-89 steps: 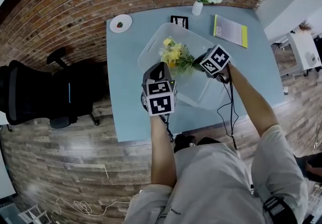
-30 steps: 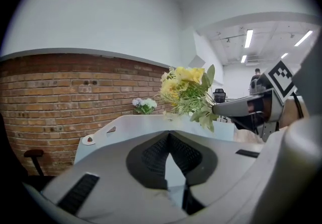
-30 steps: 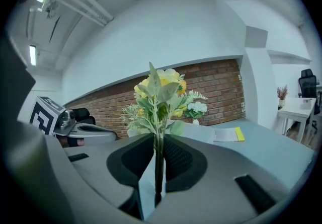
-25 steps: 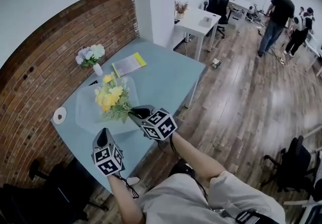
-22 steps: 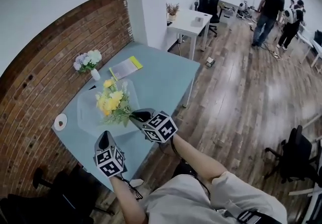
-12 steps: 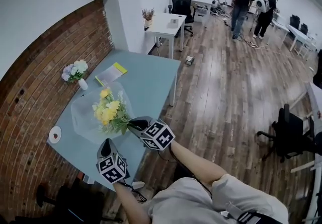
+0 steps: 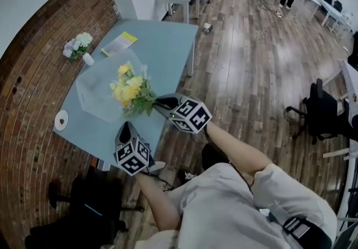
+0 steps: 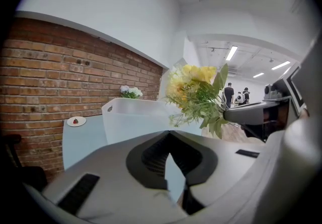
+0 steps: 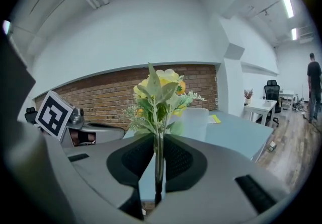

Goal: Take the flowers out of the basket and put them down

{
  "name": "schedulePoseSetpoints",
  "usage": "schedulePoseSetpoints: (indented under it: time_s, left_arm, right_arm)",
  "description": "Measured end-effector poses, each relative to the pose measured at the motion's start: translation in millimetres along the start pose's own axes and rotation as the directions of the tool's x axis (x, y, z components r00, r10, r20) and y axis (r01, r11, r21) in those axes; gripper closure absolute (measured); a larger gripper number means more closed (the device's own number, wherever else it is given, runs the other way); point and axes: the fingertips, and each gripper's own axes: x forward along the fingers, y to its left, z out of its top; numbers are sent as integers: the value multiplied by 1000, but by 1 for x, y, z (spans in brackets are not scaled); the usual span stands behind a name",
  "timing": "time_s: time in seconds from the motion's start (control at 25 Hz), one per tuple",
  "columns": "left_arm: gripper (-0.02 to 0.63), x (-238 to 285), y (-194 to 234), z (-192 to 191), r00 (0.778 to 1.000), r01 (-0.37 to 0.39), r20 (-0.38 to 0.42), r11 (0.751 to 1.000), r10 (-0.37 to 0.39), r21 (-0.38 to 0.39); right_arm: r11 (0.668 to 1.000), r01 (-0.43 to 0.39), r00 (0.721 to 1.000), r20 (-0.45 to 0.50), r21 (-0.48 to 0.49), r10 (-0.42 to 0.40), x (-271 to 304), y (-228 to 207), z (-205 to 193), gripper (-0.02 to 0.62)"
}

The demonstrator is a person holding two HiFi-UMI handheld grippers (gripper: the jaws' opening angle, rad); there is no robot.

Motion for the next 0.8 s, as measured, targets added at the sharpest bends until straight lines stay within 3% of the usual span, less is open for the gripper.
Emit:
schedulePoseSetpoints:
  time_s: [0.16, 0.32, 0.8]
  left_arm:
    - [586, -10, -1, 22, 999, 15, 44, 1000, -15, -9]
    - [586, -19, 10, 10, 1000, 0, 27, 1000, 1, -6]
    - [586, -60, -20, -18, 1000, -12, -19, 1000, 12, 24]
  right_arm:
    - [1000, 11, 1000, -14, -18, -12, -17, 5, 16, 509]
    - [1000, 15, 1000, -5, 17, -15, -20, 14, 9, 509]
    - [998, 19, 1000, 5, 67, -20, -67, 41, -16, 509]
